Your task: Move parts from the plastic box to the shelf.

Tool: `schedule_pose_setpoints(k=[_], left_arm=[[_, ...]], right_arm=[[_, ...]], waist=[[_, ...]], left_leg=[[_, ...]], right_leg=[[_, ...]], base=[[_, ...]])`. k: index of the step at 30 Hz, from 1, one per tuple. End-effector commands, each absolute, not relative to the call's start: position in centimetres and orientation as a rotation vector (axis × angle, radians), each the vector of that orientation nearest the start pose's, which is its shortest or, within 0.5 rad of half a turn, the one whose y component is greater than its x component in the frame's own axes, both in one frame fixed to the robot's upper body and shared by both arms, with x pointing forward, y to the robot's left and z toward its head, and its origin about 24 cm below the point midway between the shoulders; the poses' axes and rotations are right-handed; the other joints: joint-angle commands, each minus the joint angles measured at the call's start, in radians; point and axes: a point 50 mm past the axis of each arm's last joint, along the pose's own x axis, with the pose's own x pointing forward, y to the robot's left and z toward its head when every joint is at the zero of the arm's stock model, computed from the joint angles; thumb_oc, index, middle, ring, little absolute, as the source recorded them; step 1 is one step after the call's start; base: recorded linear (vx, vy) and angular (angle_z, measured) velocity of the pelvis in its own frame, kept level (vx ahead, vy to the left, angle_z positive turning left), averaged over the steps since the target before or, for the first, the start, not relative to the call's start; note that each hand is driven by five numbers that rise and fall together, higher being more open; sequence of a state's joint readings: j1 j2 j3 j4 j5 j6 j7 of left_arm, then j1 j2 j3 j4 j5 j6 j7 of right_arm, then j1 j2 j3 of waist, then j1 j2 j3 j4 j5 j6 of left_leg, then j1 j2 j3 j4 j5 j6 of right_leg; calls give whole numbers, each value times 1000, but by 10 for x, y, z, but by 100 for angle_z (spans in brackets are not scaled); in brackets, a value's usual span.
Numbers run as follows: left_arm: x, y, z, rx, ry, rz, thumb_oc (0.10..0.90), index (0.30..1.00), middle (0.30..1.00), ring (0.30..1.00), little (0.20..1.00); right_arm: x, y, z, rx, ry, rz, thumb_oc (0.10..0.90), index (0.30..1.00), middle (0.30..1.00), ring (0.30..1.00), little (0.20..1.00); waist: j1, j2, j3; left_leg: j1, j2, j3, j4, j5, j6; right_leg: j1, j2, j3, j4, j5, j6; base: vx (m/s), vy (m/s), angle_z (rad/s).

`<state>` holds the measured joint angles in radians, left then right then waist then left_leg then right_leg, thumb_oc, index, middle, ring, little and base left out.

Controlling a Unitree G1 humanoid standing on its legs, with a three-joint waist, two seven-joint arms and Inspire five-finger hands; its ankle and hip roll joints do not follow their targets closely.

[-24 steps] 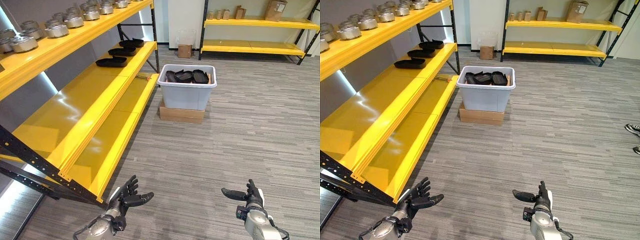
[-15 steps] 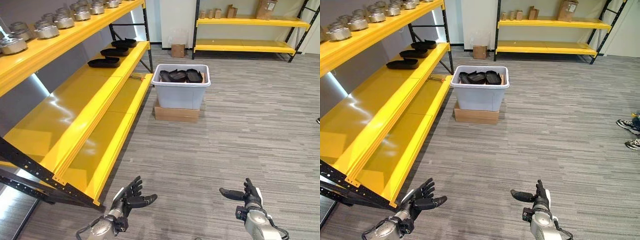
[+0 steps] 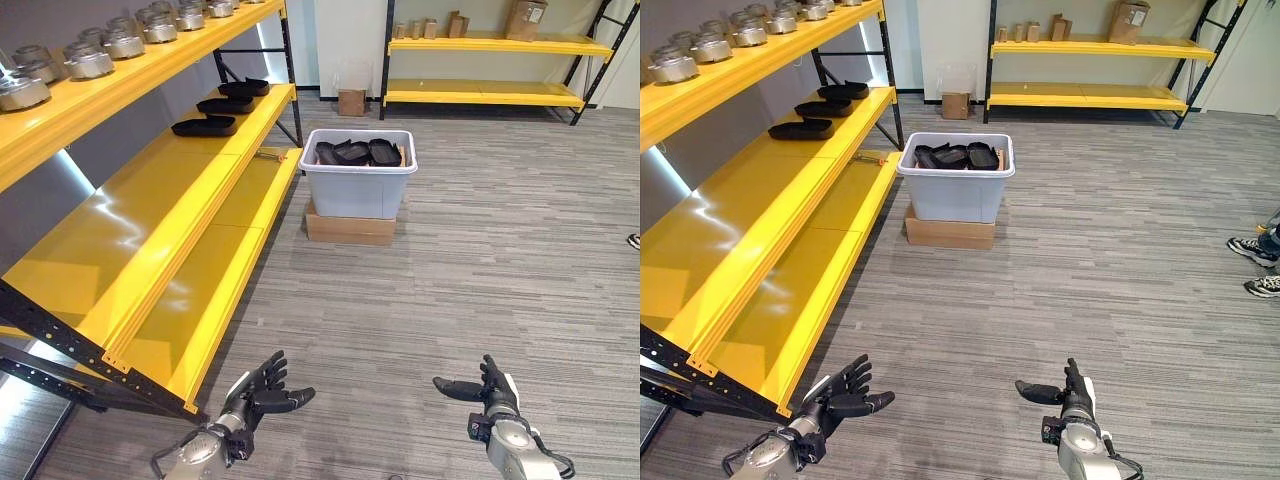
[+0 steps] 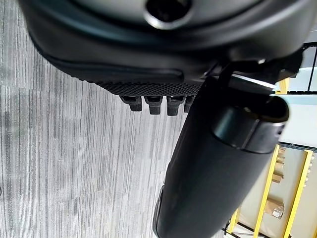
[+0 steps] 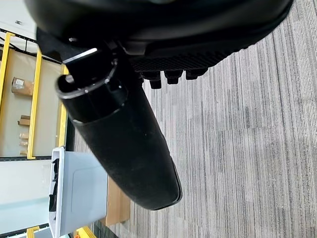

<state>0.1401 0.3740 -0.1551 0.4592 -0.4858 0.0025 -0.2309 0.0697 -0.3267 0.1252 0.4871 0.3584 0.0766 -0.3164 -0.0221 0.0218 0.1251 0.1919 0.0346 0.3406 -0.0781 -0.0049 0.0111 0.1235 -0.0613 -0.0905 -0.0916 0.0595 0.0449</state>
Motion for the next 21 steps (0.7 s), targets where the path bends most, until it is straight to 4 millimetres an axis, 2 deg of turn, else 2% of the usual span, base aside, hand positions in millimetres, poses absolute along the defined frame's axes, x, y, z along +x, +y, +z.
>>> schedule_pose_setpoints(k=[1,5,9,11,13,14,15,18,20,21], left_arm=[[212,224,-44,-115,434,-195,900,1000,1000,1000,1000],[205,224,-47,-149,462,-243,900,1000,1000,1000,1000],[211,222,-40,-134,438,-278,900,1000,1000,1000,1000],[216,221,-35,-138,418,-285,900,1000,1000,1000,1000],[217,221,-34,-136,412,-291,900,1000,1000,1000,1000],[216,220,-34,-133,410,-299,900,1000,1000,1000,1000],[216,219,-34,-133,412,-298,900,1000,1000,1000,1000],[218,217,-34,-143,425,-299,900,1000,1000,1000,1000],[221,214,-33,-138,425,-306,900,1000,1000,1000,1000],[223,211,-33,-135,421,-313,900,1000,1000,1000,1000]], right_arm=[[231,-238,-40,-147,422,-317,900,1000,1000,1000,1000],[228,-243,-39,-143,422,-335,900,1000,1000,1000,1000],[234,-245,-32,-140,382,-347,900,1000,1000,1000,1000],[241,-245,-25,-124,340,-352,900,1000,1000,1000,1000],[243,-245,-22,-122,326,-353,900,1000,1000,1000,1000],[246,-246,-19,-120,306,-349,900,1000,1000,1000,1000],[246,-246,-19,-119,305,-348,900,1000,1000,1000,1000],[244,-245,-19,-119,297,-333,900,1000,1000,1000,1000],[244,-244,-17,-115,291,-333,900,1000,1000,1000,1000],[245,-243,-17,-109,286,-344,900,1000,1000,1000,1000]], waist=[[13,-36,-31],[11,-34,-24],[13,-24,2],[20,-14,33],[23,-13,40],[27,-9,65],[27,-11,68],[6,-38,84],[-4,-44,89],[-9,-50,93]], left_leg=[[-32,54,-60,82,-63,-40],[-41,42,-62,87,-67,-26],[-66,24,-68,97,-68,-7],[-89,12,-65,107,-74,17],[-98,7,-64,112,-76,25],[-109,-4,-70,128,-87,38],[-110,-7,-72,132,-90,38],[-89,-39,-86,158,-133,32],[-84,-48,-92,167,-149,34],[-86,-58,-101,174,-161,37]], right_leg=[[20,-82,-37,75,-75,67],[4,-67,-36,130,-105,62],[-56,-41,-49,251,-148,59],[-162,-38,-66,449,-131,84],[-203,-45,-66,512,-120,94],[-291,-57,-72,637,-77,119],[-301,-58,-70,639,-70,122],[-300,-77,-60,440,-17,128],[-298,-93,-47,379,6,135],[-298,-119,-26,319,41,143]], base=[[27,113,0],[3,138,1],[-107,204,-4],[-165,191,-12],[-96,130,-31],[-57,131,-34],[14,121,-34],[154,-25,-9],[129,-37,12],[123,-48,21]])
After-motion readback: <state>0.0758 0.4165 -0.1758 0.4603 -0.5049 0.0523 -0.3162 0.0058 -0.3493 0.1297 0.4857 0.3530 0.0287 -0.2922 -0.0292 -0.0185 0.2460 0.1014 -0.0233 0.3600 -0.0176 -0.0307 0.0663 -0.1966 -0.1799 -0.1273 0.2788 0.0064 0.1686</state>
